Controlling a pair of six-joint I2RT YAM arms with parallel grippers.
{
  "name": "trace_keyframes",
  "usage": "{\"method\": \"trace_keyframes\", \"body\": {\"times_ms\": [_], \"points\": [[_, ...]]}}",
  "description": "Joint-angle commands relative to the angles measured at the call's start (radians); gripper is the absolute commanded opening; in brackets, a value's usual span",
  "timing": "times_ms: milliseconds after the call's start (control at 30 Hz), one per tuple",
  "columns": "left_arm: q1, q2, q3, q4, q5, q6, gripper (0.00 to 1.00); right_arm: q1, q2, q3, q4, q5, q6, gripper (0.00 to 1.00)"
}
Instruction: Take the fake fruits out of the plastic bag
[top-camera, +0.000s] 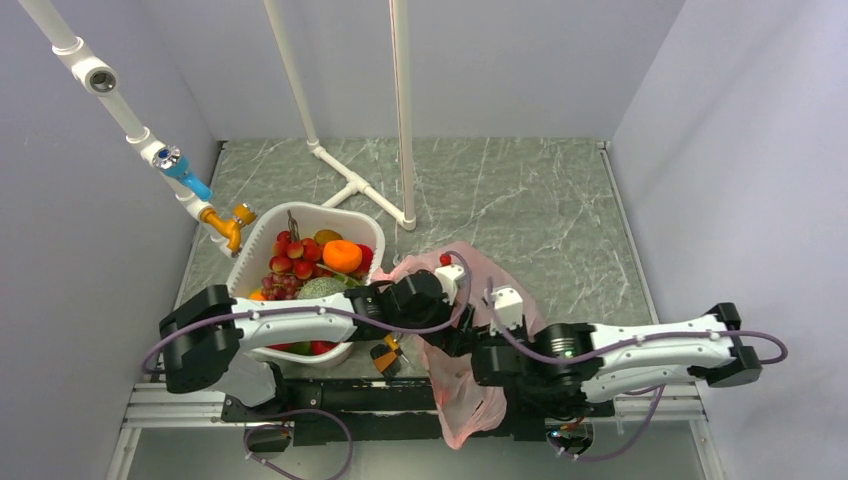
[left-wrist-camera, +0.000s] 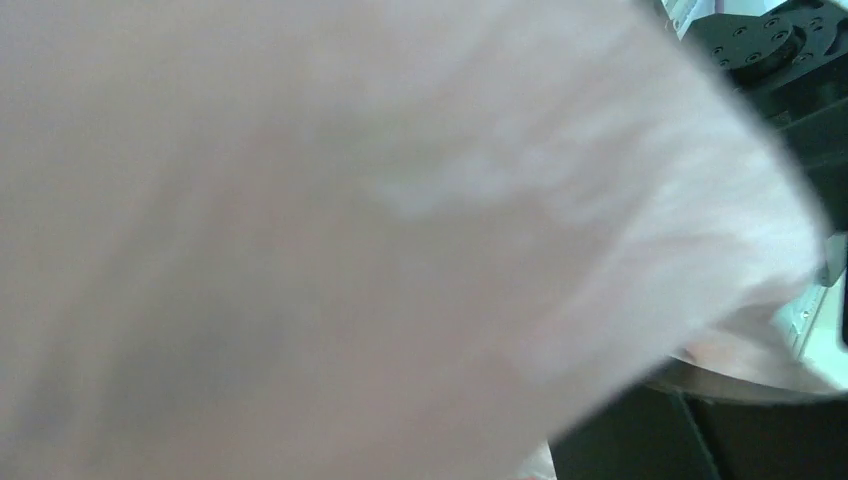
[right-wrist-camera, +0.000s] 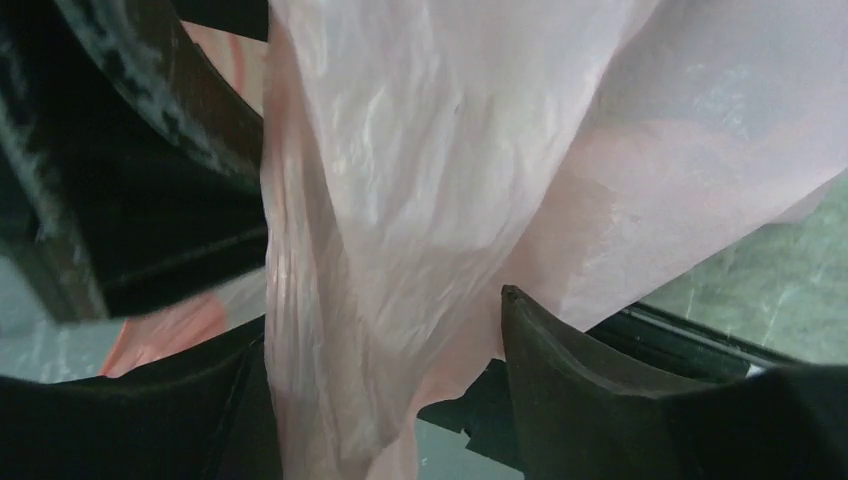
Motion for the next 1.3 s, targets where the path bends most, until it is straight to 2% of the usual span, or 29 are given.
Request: {"method": "trace_keyframes", "body": {"times_ms": [0,100,167,400,533,633,800,1033,1267], "points": [[-0.040,0.053,0.056,0.039,-0.053,0.014,0.89,0.004,0.126,0.011,-0.083,-0.024,0.101,0.51],[-0.056,0.086,0.056,0.074,-0.055,0.005,0.83,0.006,0.170,0.002,-0.093,-0.021,0.092,0.26],[-0.065,0.110,0.068,0.082,-0.054,0.005,0.79,0.007,0.159,0.000,-0.091,-0.016,0.089,0.16],[-0.081,0.137,0.075,0.099,-0.097,0.003,0.71,0.008,-0.128,-0.027,-0.109,0.016,0.086,0.00],[-0.081,0.165,0.093,0.104,-0.108,0.006,0.69,0.006,-0.297,-0.074,-0.050,0.014,0.068,0.00],[-0.081,0.195,0.116,0.103,-0.118,0.012,0.68,0.006,-0.365,-0.106,0.023,0.007,0.051,0.00],[-0.080,0.250,0.178,0.074,-0.143,0.036,0.67,0.007,-0.317,-0.106,0.072,0.000,0.026,0.00],[-0.080,0.355,0.263,0.051,-0.143,0.061,0.73,0.007,-0.213,-0.079,0.082,0.000,-0.008,0.00],[-0.079,0.424,0.282,0.051,-0.135,0.068,0.74,0.007,-0.246,-0.104,0.108,0.006,0.000,0.00]]}}
